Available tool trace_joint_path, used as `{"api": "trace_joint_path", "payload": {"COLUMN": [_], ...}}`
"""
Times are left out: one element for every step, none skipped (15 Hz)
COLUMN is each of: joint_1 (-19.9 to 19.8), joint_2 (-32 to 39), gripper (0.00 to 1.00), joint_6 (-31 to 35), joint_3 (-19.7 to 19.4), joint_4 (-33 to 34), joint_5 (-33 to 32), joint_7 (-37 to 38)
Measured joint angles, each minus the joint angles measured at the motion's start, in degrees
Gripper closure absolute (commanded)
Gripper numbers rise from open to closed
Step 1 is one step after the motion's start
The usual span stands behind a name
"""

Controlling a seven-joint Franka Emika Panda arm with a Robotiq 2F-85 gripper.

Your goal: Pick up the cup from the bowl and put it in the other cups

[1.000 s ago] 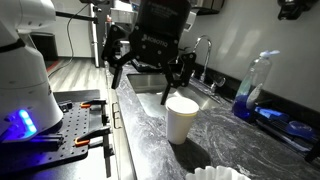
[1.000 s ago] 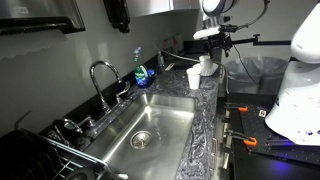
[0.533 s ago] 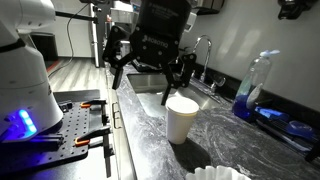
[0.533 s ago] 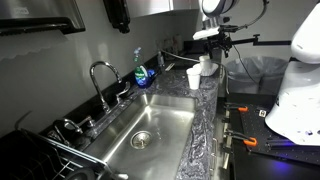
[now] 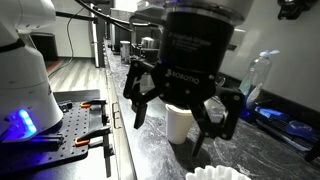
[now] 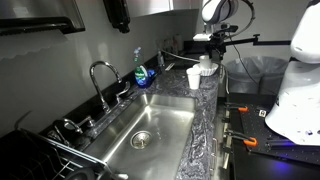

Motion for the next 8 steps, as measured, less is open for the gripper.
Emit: {"api": "trace_joint_path", "payload": {"joint_1": [0.0,0.0,0.0,0.0,0.1,0.1,0.2,0.2], "joint_2": [1.6,3.1,4.6,5.9,7.1,8.2,9.4,10.5], "gripper": [0.00,0.00,0.00,0.00,0.00,0.00,0.00,0.00], "joint_6": [1.0,1.8,2.4,2.8,3.2,3.6,3.8,3.9], "joint_3": [-0.7,-1.4,-2.1,-2.6,-3.1,-3.5,-3.9,-4.2], "joint_4": [1.2,2.4,3.7,4.9,6.1,7.1,8.1,9.1], "joint_5": [0.6,1.2,1.9,2.7,3.4,4.0,4.4,5.0], "joint_7": [1.5,2.6,3.6,4.6,5.4,6.1,6.6,7.3]}}
